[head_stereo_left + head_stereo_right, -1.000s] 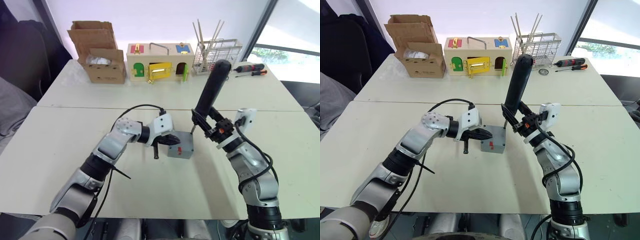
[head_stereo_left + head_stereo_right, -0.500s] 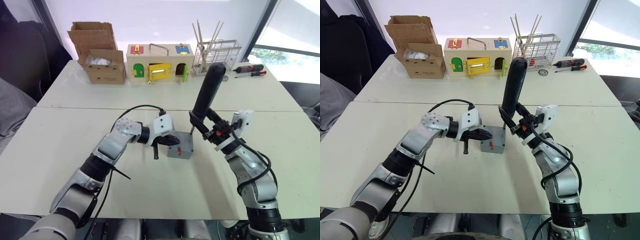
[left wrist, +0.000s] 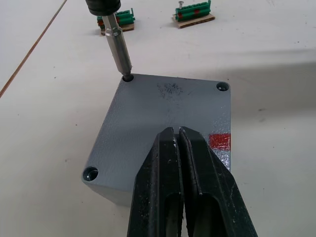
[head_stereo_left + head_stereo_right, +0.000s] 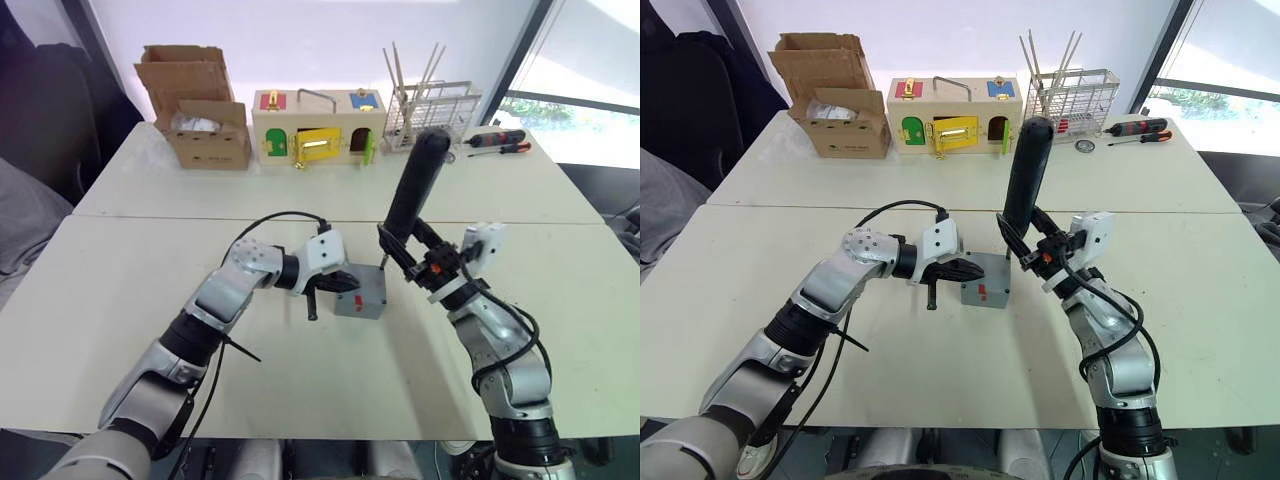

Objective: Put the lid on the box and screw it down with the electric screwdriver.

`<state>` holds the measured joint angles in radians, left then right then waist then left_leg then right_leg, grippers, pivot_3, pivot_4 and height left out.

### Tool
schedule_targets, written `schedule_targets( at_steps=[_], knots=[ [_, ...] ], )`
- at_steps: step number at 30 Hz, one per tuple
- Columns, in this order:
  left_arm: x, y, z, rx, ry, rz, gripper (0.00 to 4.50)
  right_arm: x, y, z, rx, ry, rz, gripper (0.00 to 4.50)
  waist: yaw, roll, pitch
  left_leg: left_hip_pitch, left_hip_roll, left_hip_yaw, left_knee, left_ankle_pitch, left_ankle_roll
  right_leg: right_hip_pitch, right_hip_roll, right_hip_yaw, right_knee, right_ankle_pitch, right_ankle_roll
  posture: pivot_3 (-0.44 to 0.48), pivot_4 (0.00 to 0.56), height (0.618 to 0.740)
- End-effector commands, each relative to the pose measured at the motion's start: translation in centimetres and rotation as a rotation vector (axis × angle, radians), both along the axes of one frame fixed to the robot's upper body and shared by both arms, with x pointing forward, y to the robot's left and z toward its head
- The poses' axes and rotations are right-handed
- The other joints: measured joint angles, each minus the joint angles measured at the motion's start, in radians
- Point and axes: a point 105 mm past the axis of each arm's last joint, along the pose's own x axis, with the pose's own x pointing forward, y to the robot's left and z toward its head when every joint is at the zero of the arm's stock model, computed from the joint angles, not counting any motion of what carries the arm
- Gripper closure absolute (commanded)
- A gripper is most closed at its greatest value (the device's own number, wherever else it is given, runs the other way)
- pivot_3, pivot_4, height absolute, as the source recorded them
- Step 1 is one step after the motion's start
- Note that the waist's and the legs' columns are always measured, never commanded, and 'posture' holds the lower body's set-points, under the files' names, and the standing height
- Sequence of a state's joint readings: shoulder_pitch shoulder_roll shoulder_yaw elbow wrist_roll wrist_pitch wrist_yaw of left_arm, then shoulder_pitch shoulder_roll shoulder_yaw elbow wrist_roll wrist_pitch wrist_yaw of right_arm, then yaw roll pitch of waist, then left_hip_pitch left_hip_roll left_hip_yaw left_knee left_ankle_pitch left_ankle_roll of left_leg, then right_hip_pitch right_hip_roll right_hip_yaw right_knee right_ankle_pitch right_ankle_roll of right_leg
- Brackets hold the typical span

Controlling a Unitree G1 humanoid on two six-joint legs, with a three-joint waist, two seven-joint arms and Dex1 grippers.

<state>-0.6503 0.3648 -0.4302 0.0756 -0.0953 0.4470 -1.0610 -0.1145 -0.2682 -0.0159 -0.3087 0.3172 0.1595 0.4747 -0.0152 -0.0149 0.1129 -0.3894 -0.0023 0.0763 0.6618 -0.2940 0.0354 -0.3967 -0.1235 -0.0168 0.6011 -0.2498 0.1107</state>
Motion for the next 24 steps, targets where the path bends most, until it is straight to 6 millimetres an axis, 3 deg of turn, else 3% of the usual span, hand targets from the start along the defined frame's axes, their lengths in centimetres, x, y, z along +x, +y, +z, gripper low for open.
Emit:
schedule_targets(
  at_steps=[1, 24],
  knots=[
    [-1.0, 0.8, -4.5, 0.141, 0.122, 0.018, 4.4, -0.2, 0.5, -4.4, -0.029, 0.176, 0.02, 2.69, 0.0, -0.001, -0.001, 0.0, 0.0, 0.0, 0.0, 0.0, 0.0, 0.0, 0.0, 0.0, -0.001, 0.0, 0.0, 0.0, 0.15, 0.729],
    [-1.2, 0.9, -4.8, 0.144, 0.131, 0.025, 4.4, -0.4, -0.7, -6.1, 0.019, 0.243, -0.033, 2.69, 0.0, -0.005, -0.006, 0.004, 0.0, 0.001, -0.013, 0.0, 0.0, 0.001, 0.0, 0.0, -0.008, 0.0, -0.002, 0.0, 0.15, 0.729]
  ],
)
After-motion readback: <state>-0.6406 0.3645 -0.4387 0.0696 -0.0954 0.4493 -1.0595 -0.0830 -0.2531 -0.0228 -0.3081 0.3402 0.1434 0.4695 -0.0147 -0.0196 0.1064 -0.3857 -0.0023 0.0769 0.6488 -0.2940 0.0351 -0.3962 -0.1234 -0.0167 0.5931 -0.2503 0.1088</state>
